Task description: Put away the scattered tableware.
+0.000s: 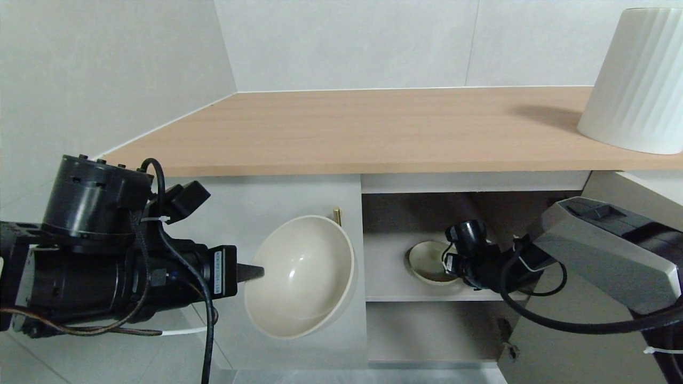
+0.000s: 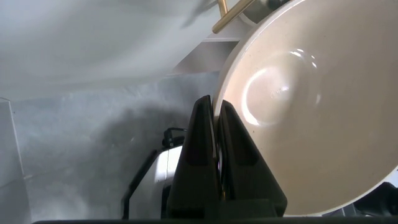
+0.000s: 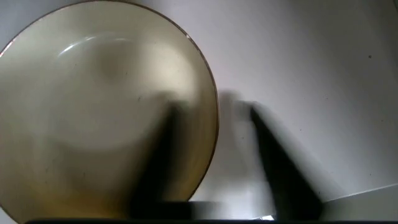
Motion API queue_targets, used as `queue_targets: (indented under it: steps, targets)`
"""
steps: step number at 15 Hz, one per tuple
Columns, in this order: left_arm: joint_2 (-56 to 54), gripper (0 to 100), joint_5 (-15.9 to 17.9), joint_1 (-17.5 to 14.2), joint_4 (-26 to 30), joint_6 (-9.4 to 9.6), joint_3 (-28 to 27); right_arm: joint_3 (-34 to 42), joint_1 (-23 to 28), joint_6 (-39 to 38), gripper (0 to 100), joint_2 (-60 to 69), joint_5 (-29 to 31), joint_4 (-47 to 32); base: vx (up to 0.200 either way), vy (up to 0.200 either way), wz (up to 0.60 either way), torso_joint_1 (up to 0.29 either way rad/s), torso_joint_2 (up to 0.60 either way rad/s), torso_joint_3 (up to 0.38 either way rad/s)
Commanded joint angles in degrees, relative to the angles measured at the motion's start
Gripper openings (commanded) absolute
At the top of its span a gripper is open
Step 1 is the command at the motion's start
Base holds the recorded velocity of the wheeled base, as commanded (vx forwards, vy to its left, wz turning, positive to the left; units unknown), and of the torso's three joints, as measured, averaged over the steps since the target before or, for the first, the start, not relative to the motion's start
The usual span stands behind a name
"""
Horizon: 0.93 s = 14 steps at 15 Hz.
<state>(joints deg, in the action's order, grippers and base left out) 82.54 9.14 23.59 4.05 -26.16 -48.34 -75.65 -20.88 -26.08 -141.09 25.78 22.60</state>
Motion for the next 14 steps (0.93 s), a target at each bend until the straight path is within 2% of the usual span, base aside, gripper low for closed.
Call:
queue_targets:
  steps: [1, 2, 4, 5, 6, 8, 11, 13, 14]
  targets:
    - [0.9, 0, -0.1, 0.1, 0.0, -0.03, 0.3, 0.2, 0.0, 0.0, 100, 1.0, 0.0, 0.0, 0.0, 0.0, 0.0, 0.0, 0.0, 0.0]
    - [1.2, 0, -0.7, 0.5, 0.0, -0.03, 0.3, 0.6, 0.0, 0.0, 100, 1.5, -0.1, 0.0, 0.0, 0.0, 0.0, 0.0, 0.0, 0.0]
    - [3.3, 0, -4.7, 2.1, -0.1, -0.12, 0.6, 2.8, -0.4, 0.1, 100, 3.5, -0.5, -0.2, 0.0, 0.0, 0.0, 0.0, 0.0, 0.0]
    - [5.5, 0, -8.4, 3.9, -0.3, -0.12, 1.6, 5.6, -1.3, 0.7, 100, 5.8, -1.6, -0.3, 0.0, 0.0, 0.0, 0.0, 0.0, 0.0]
    - [6.8, 0, -10.7, 5.2, -0.4, -0.12, 1.8, 6.9, -2.1, 0.7, 100, 7.8, -3.6, -0.7, 0.0, 0.0, 0.0, 0.0, 0.0, 0.0]
    - [10.6, 0, -15.5, 8.8, -0.3, -0.29, 3.0, 13.1, -5.0, 1.2, 100, 14.7, -11.5, -0.9, 0.0, 0.0, 0.0, 0.0, 0.0, 0.0]
    - [15.7, 0, -18.3, 12.2, -0.4, -0.65, 4.7, 21.0, -9.4, 6.2, 100, 23.3, -19.0, -0.9, 0.0, 0.0, 0.0, 0.0, 0.0, 0.0]
    - [17.5, 0, -19.0, 12.8, -0.4, -1.17, 4.7, 22.8, -10.7, 6.9, 100, 25.5, -20.5, -0.9, 0.0, 0.0, 0.0, 0.0, 0.0, 0.0]
    - [20.2, 0, -19.9, 14.6, -0.4, -3.11, 4.7, 24.7, -13.0, 7.6, 100, 28.4, -21.2, -1.0, 0.0, 0.0, 0.0, 0.0, 0.0, 0.0]
